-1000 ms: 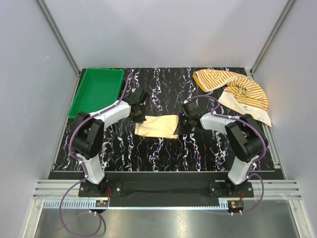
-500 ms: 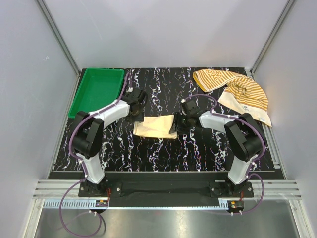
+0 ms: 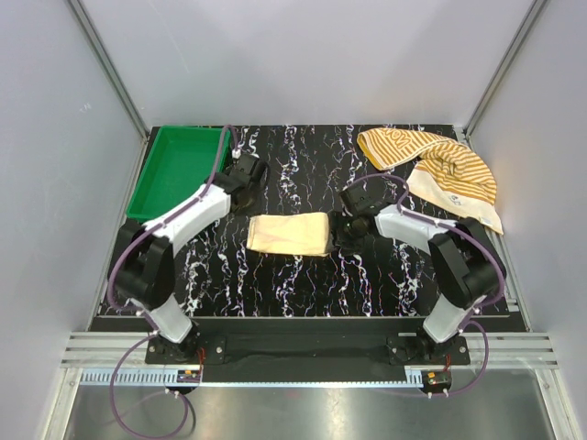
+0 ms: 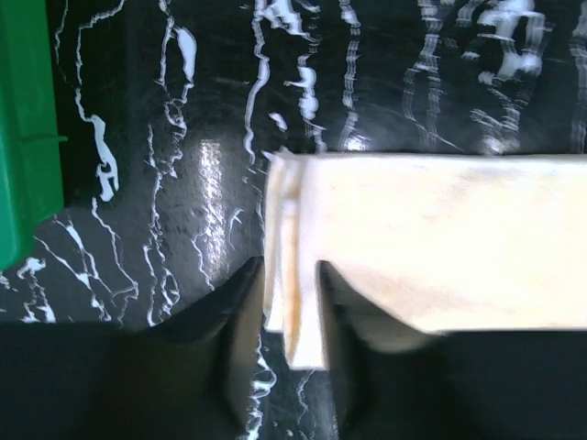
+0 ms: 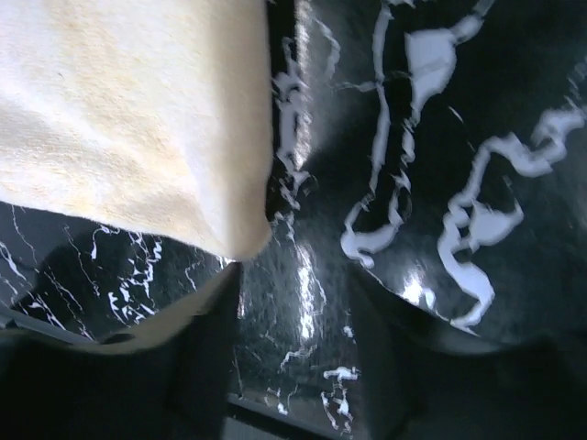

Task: Roll the towels
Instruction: Fold the towel

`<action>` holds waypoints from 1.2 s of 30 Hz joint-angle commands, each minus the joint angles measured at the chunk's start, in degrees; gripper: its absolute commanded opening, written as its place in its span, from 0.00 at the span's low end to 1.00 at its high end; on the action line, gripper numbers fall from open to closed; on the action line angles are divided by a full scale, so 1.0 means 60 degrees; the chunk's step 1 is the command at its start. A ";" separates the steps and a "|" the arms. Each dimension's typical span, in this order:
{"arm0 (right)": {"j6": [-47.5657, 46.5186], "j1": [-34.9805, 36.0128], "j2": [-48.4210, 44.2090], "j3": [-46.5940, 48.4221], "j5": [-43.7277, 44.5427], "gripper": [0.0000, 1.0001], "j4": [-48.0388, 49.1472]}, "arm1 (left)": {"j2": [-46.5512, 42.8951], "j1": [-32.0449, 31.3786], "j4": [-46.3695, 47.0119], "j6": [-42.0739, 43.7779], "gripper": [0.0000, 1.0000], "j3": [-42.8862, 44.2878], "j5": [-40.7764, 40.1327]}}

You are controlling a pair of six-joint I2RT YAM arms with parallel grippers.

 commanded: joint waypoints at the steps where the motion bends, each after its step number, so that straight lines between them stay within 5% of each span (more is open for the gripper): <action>1: -0.0303 0.0007 -0.1143 -0.0122 0.0882 0.51 -0.1060 | -0.1149 -0.0443 0.0495 -0.0221 0.22 -0.0731 0.0313; 2: -0.0318 0.0007 -0.1479 -0.0180 0.0679 0.27 -0.0872 | -0.1281 -0.0559 0.0989 -0.0266 0.15 -0.0996 0.0620; 6: -0.0157 0.0007 -0.1849 -0.0386 -0.0331 0.02 -0.0080 | -0.1604 -0.0648 0.2647 -0.0660 0.00 -0.2461 0.2887; 17: 0.0634 0.0007 0.0316 -0.0269 -0.2002 0.00 0.2102 | -0.0858 -0.0663 0.3251 -0.0896 0.00 -0.3064 0.3055; 36: 0.0590 -0.0008 0.0613 -0.1060 -0.1212 0.00 0.1679 | -0.0287 0.0201 0.2869 -0.0662 0.00 -0.3826 0.1062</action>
